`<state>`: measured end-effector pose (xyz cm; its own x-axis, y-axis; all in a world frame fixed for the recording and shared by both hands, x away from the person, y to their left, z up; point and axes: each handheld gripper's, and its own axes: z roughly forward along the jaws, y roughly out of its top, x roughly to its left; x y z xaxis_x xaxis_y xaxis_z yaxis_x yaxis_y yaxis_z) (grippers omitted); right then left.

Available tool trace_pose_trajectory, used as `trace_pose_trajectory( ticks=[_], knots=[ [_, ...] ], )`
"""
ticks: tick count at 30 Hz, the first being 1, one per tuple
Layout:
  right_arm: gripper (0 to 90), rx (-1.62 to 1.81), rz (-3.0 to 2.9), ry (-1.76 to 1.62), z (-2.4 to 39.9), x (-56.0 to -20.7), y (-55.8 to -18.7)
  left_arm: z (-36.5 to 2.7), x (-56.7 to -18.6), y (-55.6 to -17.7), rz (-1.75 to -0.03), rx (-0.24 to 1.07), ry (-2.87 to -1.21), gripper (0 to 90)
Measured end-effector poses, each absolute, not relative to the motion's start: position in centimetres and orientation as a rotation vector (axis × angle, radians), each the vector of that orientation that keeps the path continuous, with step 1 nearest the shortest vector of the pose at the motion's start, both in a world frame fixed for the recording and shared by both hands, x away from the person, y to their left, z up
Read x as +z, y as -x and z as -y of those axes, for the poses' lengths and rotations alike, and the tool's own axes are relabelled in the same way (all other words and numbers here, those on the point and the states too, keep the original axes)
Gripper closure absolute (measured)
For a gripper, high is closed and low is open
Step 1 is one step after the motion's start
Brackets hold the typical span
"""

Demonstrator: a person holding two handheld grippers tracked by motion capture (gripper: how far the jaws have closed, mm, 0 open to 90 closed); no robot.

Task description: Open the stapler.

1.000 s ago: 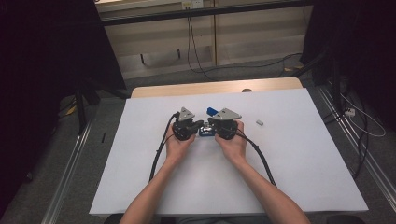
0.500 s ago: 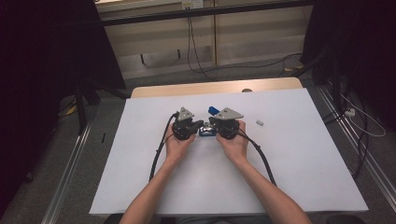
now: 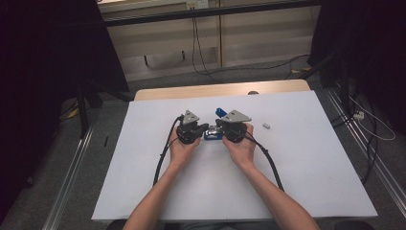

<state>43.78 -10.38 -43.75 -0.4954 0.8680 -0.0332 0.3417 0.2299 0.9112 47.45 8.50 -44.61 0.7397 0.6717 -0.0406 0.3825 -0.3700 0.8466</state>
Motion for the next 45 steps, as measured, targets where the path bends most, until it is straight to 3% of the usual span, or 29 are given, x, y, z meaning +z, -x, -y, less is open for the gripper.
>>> trace_pose_trajectory(
  ticks=[45],
  knots=[
    [90.0,1.282,-1.844,-1.169,12.5,-43.2,-43.2,-8.4,-44.6,-47.4,-0.783,0.406,-2.012,90.0]
  ],
)
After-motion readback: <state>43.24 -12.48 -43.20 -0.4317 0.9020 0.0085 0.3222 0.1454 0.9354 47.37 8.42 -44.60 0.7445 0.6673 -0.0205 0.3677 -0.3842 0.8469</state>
